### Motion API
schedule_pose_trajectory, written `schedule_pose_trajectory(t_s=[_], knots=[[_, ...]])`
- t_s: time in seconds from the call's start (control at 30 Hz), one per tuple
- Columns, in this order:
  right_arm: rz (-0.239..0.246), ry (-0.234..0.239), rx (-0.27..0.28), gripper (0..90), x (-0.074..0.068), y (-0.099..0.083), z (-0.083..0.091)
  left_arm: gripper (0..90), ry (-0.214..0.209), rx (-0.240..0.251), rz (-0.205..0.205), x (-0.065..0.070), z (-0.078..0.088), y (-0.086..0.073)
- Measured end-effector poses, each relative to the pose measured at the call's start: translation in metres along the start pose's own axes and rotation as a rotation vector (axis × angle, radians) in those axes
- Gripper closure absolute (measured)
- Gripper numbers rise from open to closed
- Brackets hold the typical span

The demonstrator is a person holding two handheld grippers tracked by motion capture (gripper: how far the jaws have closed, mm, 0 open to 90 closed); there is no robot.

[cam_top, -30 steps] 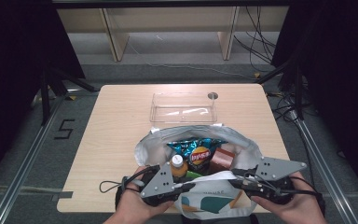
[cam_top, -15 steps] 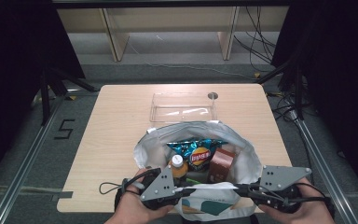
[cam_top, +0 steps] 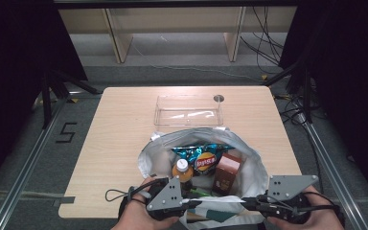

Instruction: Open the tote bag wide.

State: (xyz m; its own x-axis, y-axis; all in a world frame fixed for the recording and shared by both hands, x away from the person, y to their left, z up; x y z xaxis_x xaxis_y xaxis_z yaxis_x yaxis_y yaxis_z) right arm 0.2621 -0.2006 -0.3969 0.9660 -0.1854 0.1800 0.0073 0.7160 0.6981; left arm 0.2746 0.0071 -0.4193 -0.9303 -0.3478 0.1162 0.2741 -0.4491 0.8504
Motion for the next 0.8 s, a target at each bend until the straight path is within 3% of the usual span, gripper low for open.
schedule_pose_trajectory(t_s=[0.1,0.13,0.2,0.27,0.33,0.4,0.47,0.53,0.67,0.77,0.8], knots=[[-0.042,-0.031,0.011,89.0,0.005,0.001,-0.002,74.3,0.012,0.044,0.026,-0.001,0.002,0.003],[-0.059,-0.044,0.018,89.1,0.007,0.002,-0.002,67.6,0.011,0.075,0.050,-0.001,0.004,0.006],[-0.104,-0.074,0.029,89.2,0.013,0.005,-0.001,57.1,0.026,0.128,0.038,-0.001,0.010,0.012],[-0.136,-0.088,0.035,89.2,0.017,0.007,-0.002,57.0,0.024,0.163,0.029,0.003,0.019,0.016],[-0.151,-0.097,0.035,89.1,0.020,0.008,-0.004,61.4,-0.010,0.190,0.035,0.012,0.024,0.017],[-0.121,-0.119,0.040,89.1,0.026,0.009,-0.006,67.1,-0.066,0.168,0.035,0.024,0.023,0.012],[-0.174,-0.120,0.036,89.1,0.025,0.010,-0.005,69.5,-0.088,0.140,0.017,0.033,0.018,0.006],[-0.162,-0.129,0.045,89.1,0.028,0.010,-0.005,71.8,-0.093,0.087,0.020,0.035,0.007,-0.003],[-0.178,-0.139,0.051,89.1,0.029,0.011,-0.005,75.5,-0.042,-0.013,0.084,0.021,-0.020,-0.023],[-0.198,-0.138,0.056,89.1,0.029,0.011,-0.004,78.6,0.034,-0.028,0.094,0.005,-0.032,-0.031],[-0.182,-0.144,0.060,89.1,0.031,0.010,-0.004,79.6,0.058,-0.033,0.096,0.000,-0.035,-0.033]])
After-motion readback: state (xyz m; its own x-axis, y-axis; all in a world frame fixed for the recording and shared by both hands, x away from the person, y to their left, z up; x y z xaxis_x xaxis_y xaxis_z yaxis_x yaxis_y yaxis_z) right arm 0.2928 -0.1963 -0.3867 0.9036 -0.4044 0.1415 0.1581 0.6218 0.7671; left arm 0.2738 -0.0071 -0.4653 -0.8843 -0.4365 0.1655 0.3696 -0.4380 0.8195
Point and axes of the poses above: each handheld gripper's, and its own axes: z roughly backward along the jaws, y roughly out of its top, x roughly to its right, the point moved 7 cm from there along -z, roughly forward along the jaws, and after that the axes turned 14 degrees about z, right-handed, at the moved point
